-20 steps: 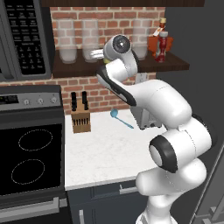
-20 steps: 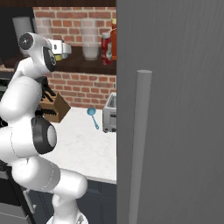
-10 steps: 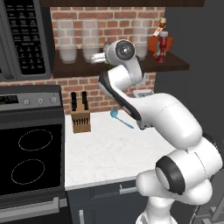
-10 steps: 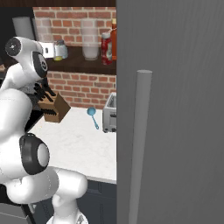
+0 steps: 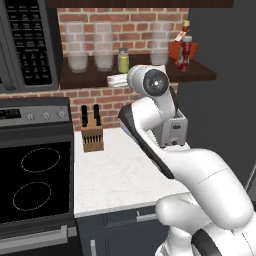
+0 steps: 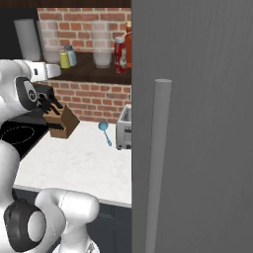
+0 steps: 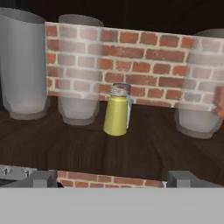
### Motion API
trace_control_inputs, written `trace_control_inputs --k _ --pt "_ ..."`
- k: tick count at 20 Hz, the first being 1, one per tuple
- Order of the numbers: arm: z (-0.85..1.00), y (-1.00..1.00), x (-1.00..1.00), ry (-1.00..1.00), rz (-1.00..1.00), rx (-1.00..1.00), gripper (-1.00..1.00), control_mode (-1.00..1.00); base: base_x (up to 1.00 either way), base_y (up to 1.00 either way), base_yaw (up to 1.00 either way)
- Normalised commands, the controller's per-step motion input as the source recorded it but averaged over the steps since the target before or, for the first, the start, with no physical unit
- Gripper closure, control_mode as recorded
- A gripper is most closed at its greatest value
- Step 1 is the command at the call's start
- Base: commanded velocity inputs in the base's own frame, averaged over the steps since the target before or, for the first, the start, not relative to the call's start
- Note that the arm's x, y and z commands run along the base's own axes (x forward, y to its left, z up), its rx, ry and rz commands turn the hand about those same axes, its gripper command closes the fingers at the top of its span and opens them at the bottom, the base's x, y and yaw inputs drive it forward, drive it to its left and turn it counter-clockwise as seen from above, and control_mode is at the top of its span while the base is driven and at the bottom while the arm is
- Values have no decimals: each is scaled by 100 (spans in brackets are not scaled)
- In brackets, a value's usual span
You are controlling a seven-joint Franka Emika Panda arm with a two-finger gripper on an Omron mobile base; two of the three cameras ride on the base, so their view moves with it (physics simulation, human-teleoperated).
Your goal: Put the shaker and condiment bottle from the counter next to their counterparts in the cabinet.
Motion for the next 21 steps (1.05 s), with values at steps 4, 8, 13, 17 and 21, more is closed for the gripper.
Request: trace_control_inputs --k 4,8,13,17,21 --pt "0 0 -100 -7 0 0 -100 -100 0 0 0" --pt "0 0 -99 -6 0 0 -100 -100 0 0 0" --pt "0 0 -98 -4 0 0 -100 -100 0 0 0" --pt "0 1 -96 -2 0 0 -100 -100 0 0 0" --pt "0 3 -95 -1 0 0 -100 -100 0 0 0"
